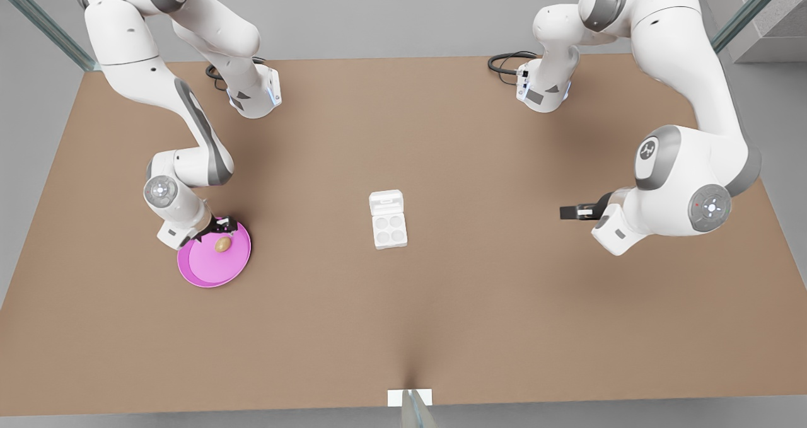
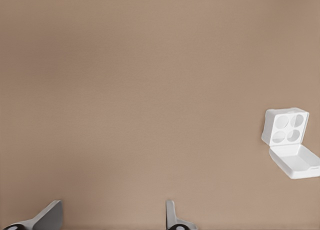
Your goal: Pack egg into the box and close the box lid
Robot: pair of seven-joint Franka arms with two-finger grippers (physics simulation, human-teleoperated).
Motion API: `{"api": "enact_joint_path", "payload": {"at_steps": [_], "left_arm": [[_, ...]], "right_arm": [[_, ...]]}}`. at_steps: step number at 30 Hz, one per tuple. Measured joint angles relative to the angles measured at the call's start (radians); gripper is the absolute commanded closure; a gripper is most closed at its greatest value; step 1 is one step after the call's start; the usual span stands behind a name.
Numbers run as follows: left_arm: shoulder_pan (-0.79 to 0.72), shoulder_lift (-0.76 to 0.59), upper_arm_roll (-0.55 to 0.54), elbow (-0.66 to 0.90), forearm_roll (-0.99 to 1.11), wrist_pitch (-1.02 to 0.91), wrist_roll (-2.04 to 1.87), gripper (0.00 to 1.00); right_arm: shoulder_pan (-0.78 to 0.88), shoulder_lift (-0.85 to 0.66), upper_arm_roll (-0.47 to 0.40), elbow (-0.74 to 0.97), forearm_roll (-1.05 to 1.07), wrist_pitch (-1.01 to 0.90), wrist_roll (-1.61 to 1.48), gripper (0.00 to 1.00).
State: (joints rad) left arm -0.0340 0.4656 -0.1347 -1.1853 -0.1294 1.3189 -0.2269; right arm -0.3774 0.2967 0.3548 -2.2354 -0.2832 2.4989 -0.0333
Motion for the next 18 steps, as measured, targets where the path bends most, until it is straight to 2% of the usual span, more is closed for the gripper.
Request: {"api": "enact_joint_path", "payload": {"at_steps": [18], "left_arm": [[-0.001, -0.001, 0.0, -0.007, 0.0, -0.001, 0.013, 0.0]], "right_arm": [[-0.03, 0.145, 0.0, 0.011, -0.073, 0.105, -0.017, 0.0]]}}
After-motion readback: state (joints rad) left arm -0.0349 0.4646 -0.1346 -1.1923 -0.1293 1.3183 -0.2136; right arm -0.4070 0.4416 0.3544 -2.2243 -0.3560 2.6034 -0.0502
